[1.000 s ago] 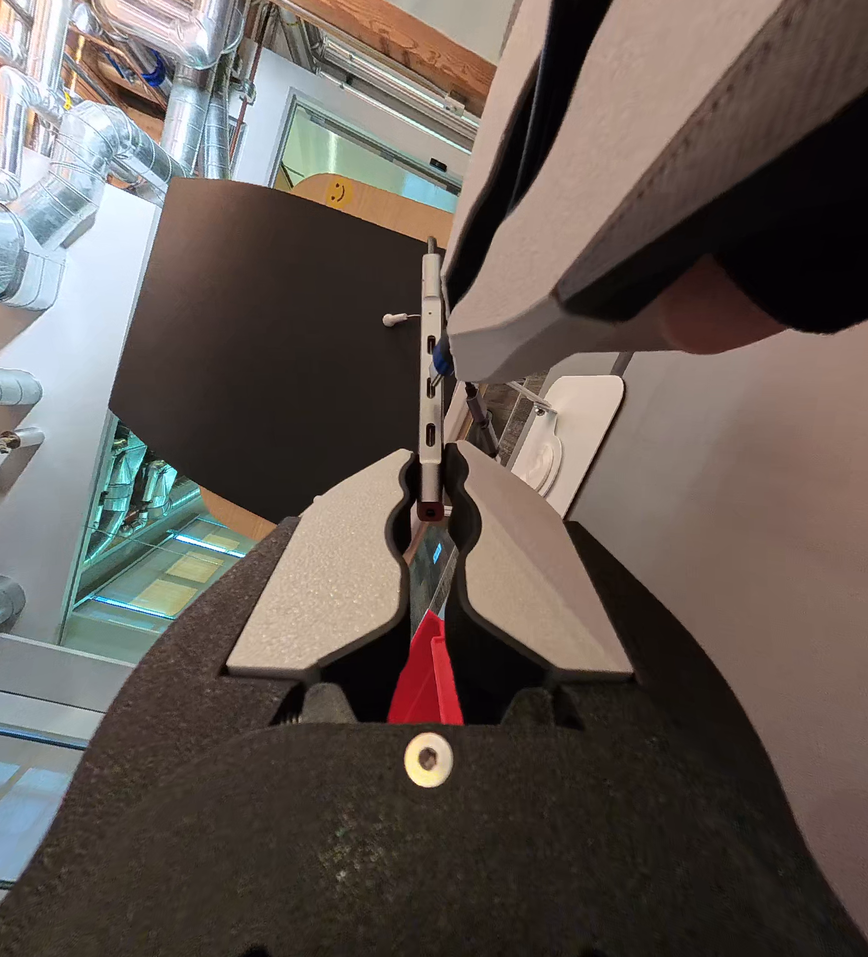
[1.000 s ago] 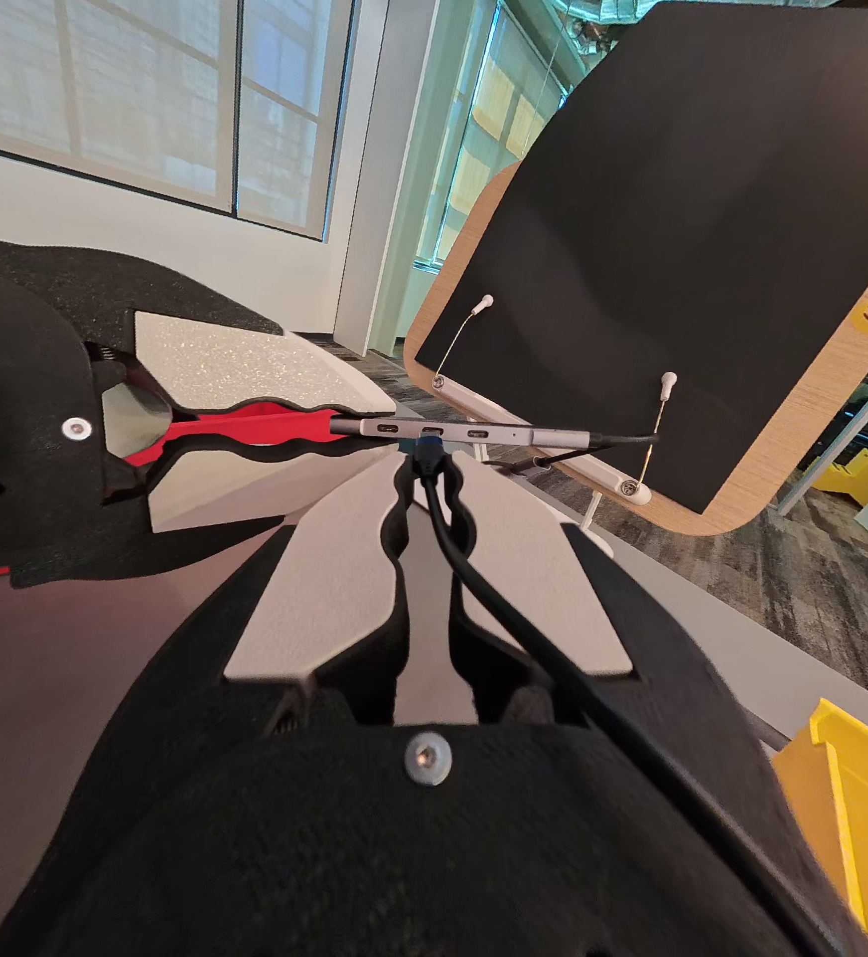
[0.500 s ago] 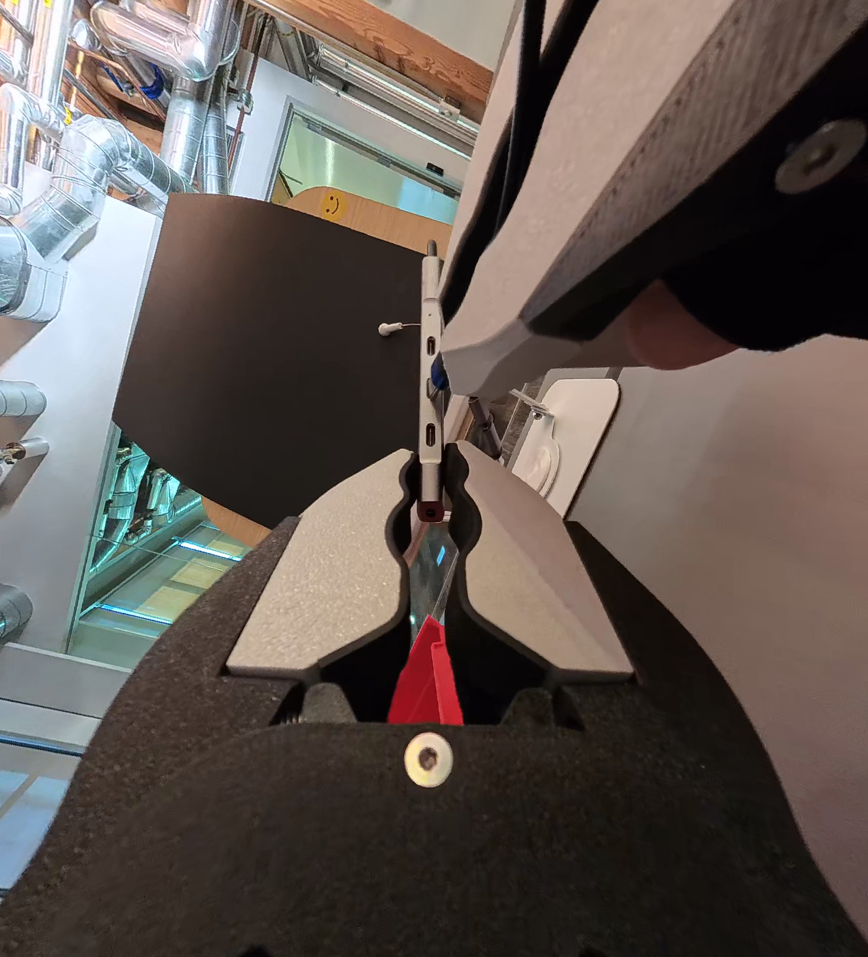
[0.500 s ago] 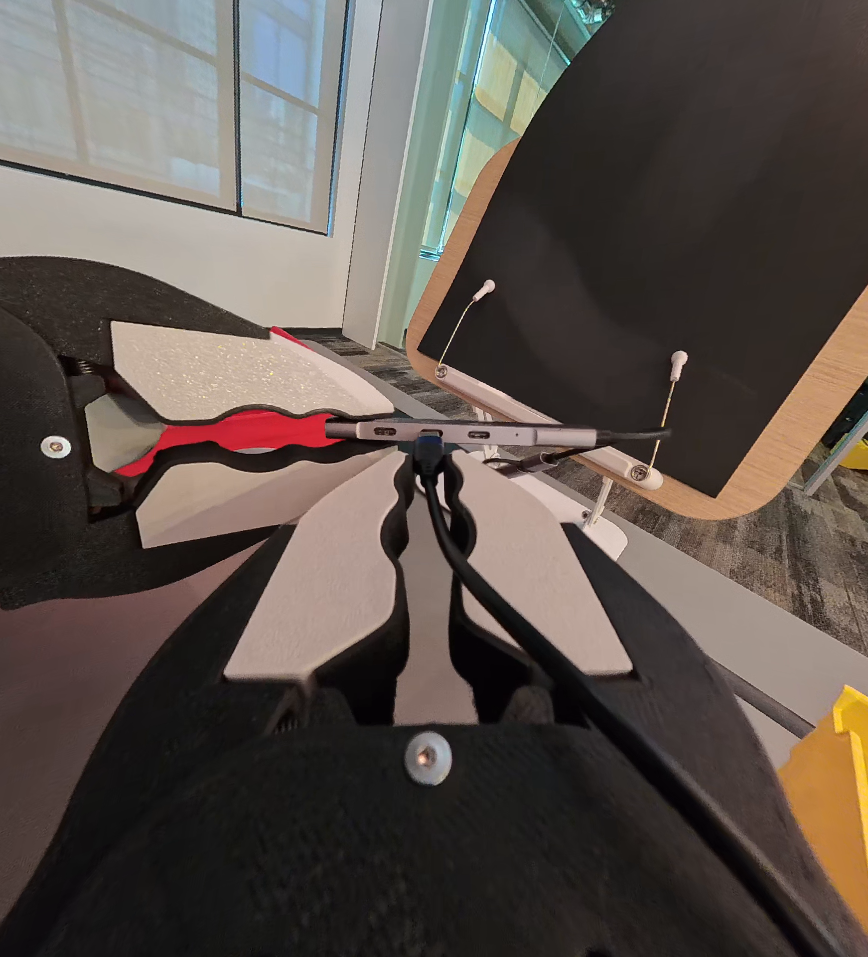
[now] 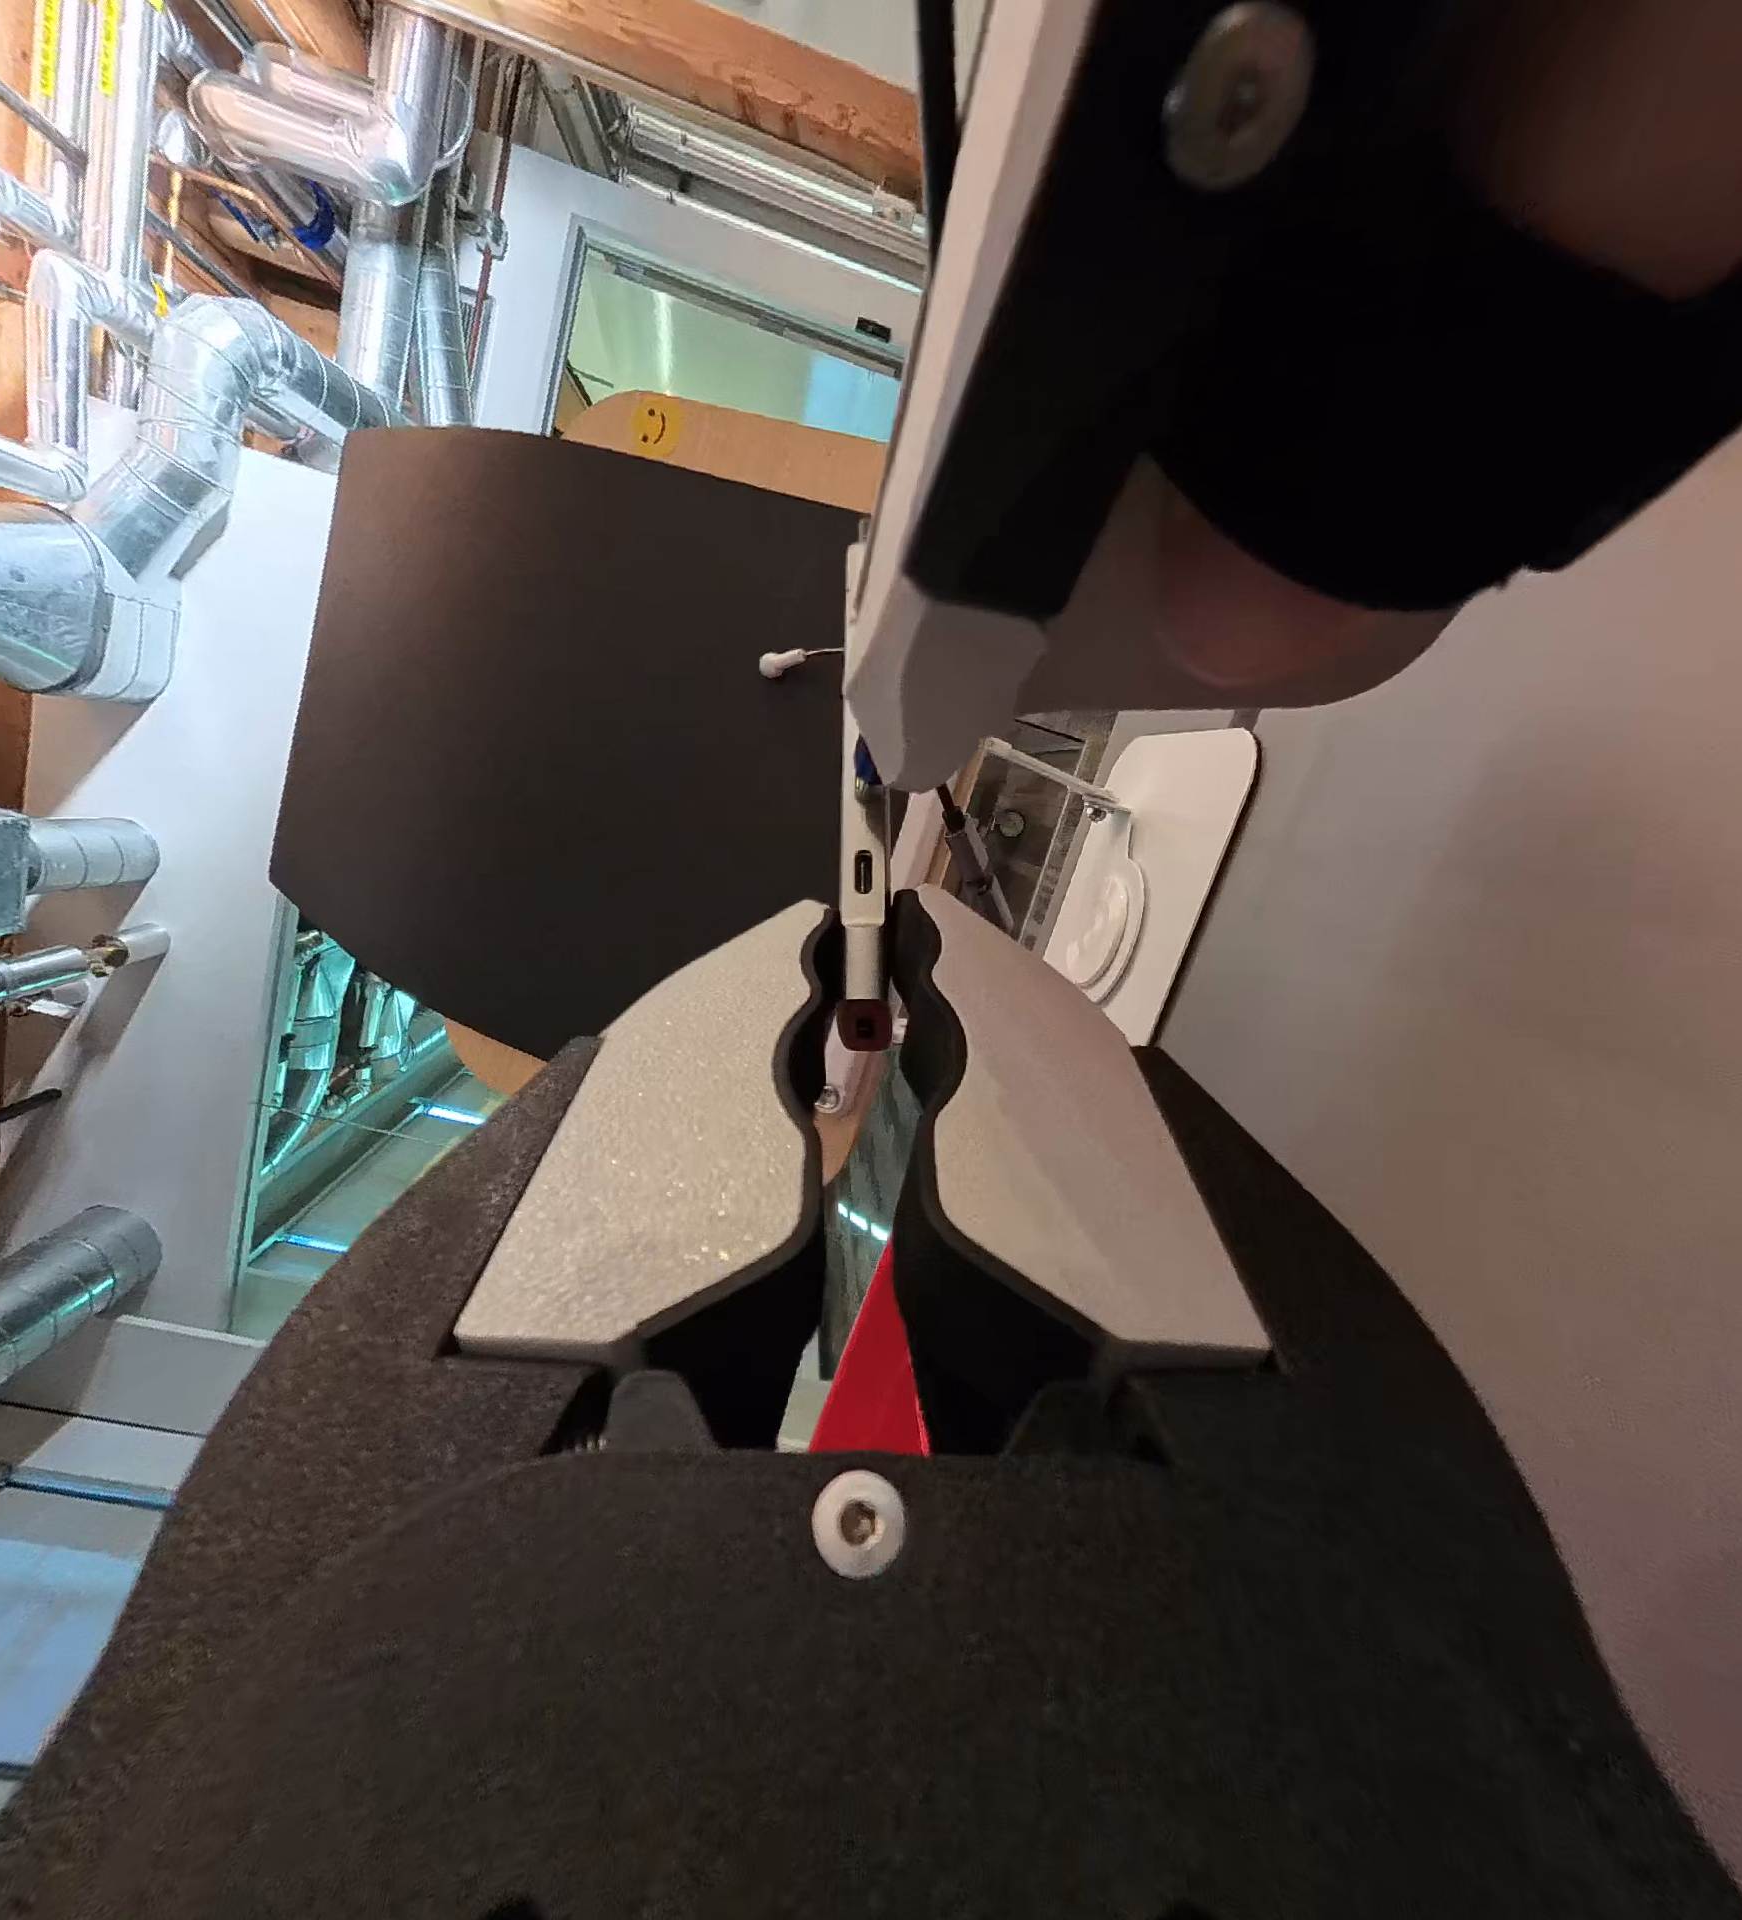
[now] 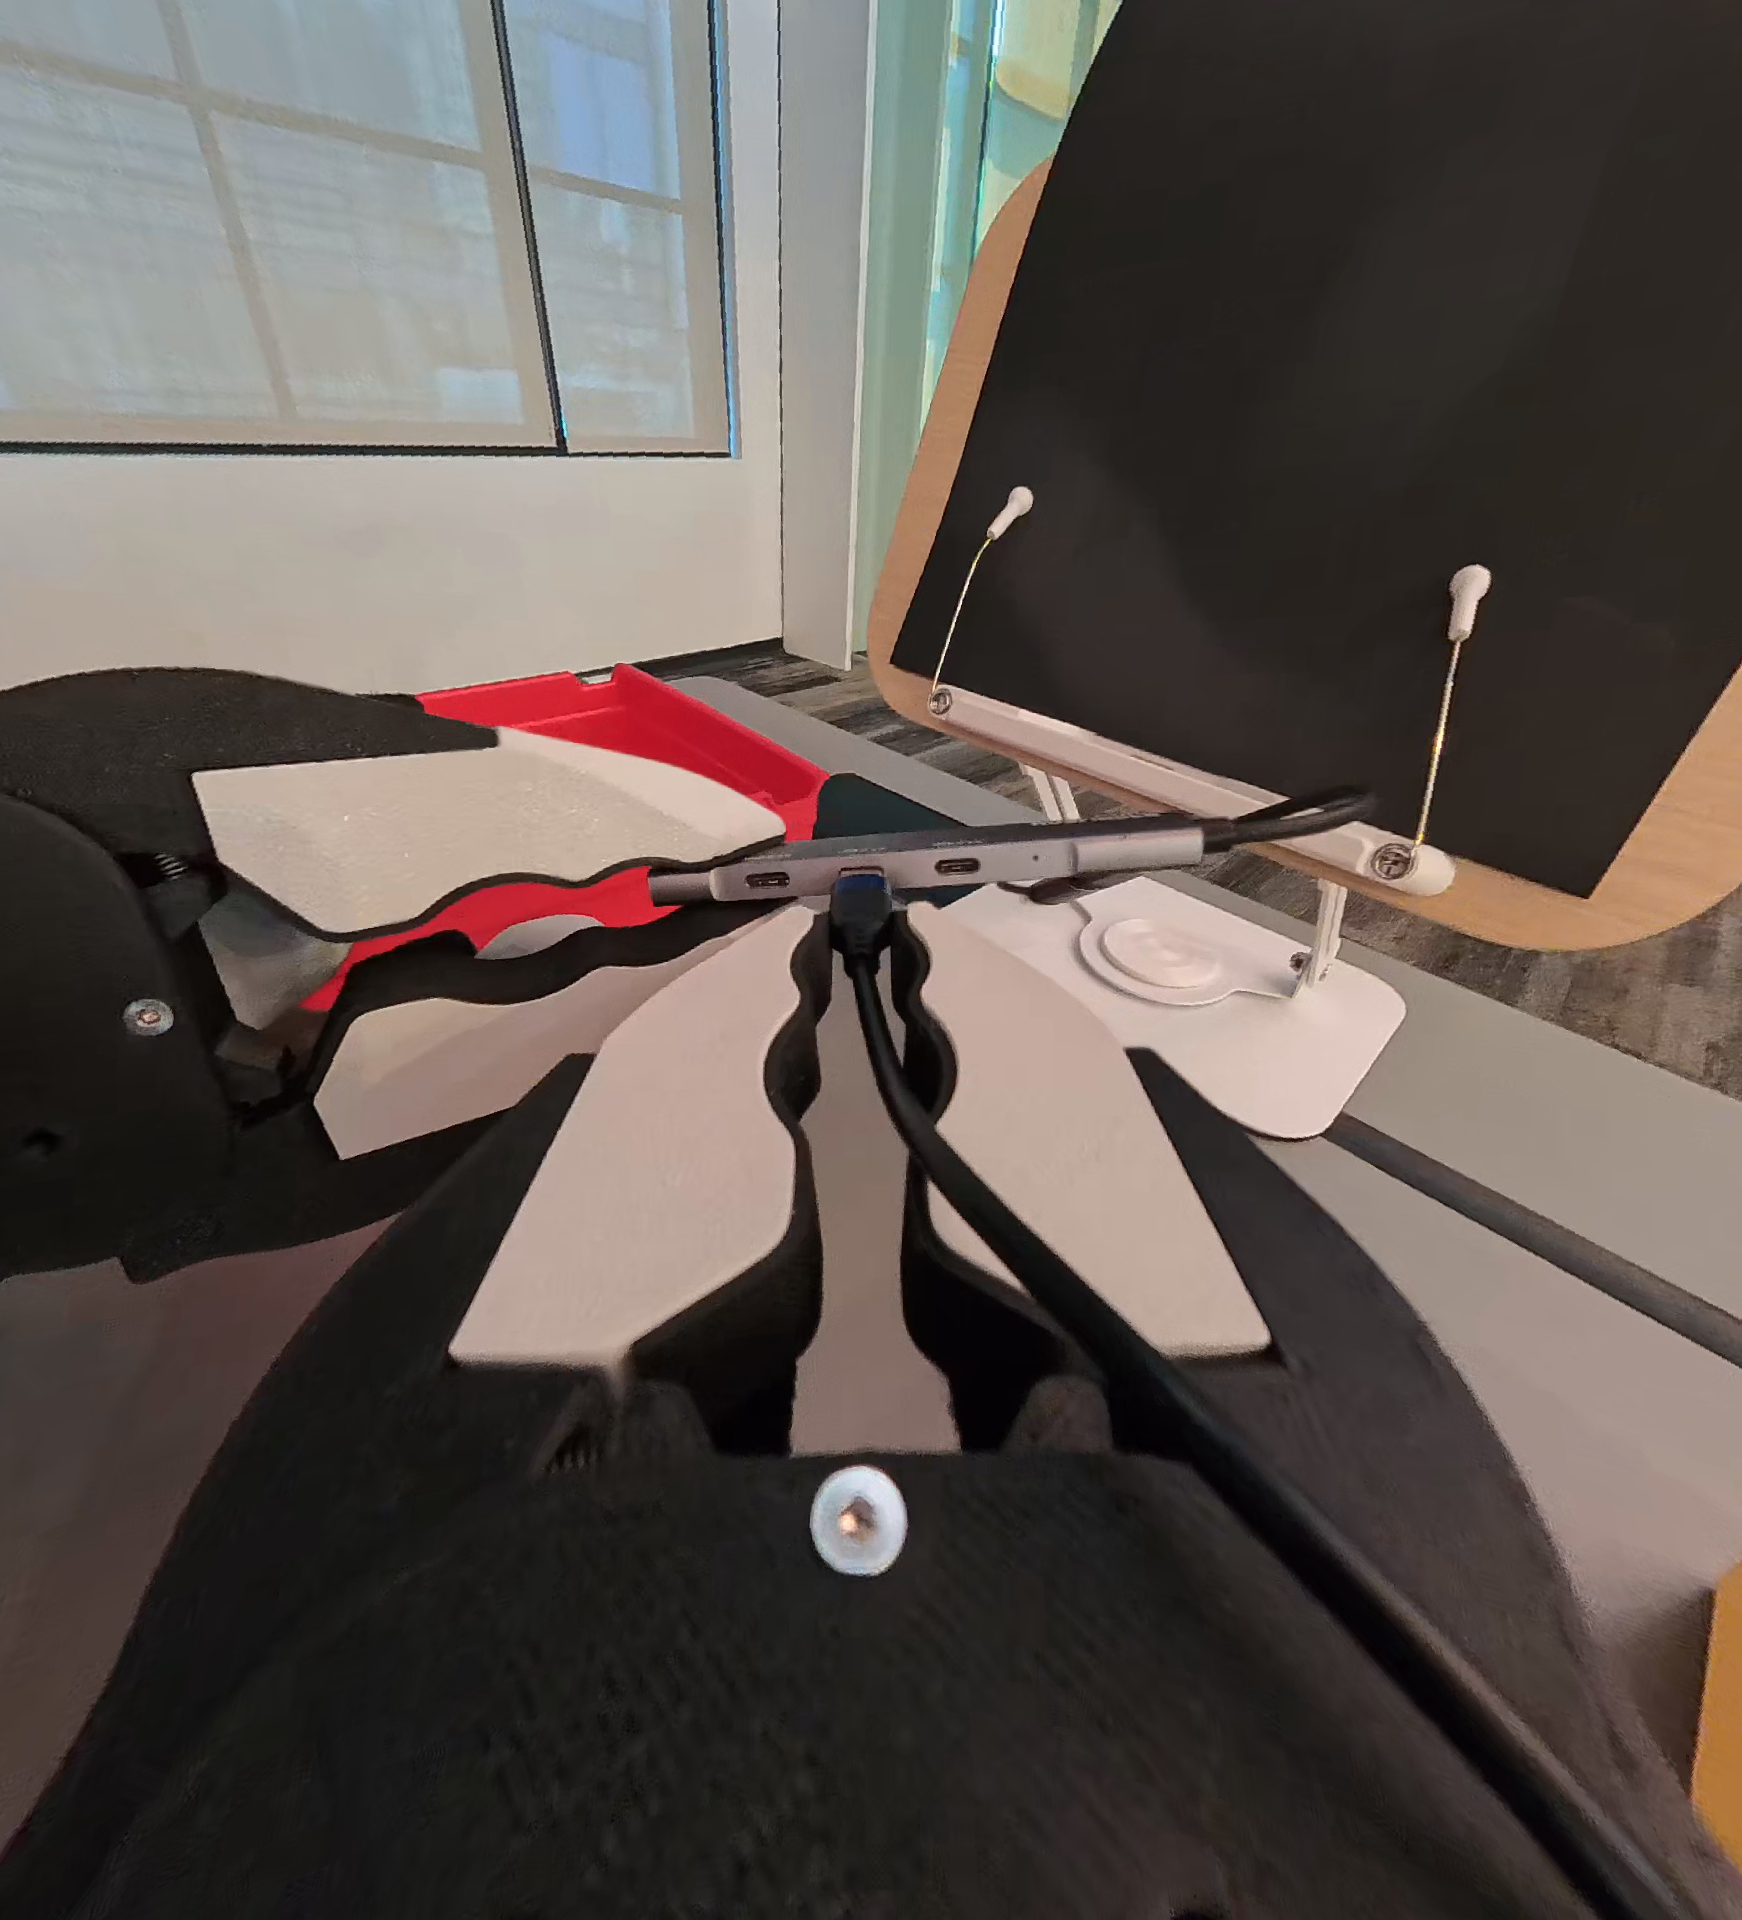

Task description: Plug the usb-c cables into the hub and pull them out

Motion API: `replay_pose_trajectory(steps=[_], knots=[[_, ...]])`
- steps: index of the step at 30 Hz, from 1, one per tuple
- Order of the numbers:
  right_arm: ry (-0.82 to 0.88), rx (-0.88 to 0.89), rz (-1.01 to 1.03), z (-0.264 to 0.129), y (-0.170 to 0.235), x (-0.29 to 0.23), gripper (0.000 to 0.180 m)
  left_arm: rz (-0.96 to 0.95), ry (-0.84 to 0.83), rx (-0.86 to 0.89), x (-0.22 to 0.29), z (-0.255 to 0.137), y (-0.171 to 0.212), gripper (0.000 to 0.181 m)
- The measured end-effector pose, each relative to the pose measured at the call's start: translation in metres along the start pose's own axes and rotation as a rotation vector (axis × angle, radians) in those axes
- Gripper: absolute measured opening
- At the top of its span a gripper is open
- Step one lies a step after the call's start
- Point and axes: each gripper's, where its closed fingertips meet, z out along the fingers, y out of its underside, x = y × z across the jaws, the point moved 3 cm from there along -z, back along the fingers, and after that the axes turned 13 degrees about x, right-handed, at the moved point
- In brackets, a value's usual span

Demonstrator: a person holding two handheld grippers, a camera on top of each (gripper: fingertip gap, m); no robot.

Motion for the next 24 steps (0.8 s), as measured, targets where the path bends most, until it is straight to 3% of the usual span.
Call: replay_pose_trajectory(steps=[15, 24], knots=[[-0.135, -0.148, 0.106, 0.002, 0.009, -0.005, 0.011, 0.117, 0.082, 0.073, 0.009, -0.012, -0.001, 0.009], [-0.147, 0.023, 0.1, 0.001, -0.004, -0.01, 0.011, 0.145, 0.048, 0.09, -0.003, -0.017, -0.007, 0.009]])
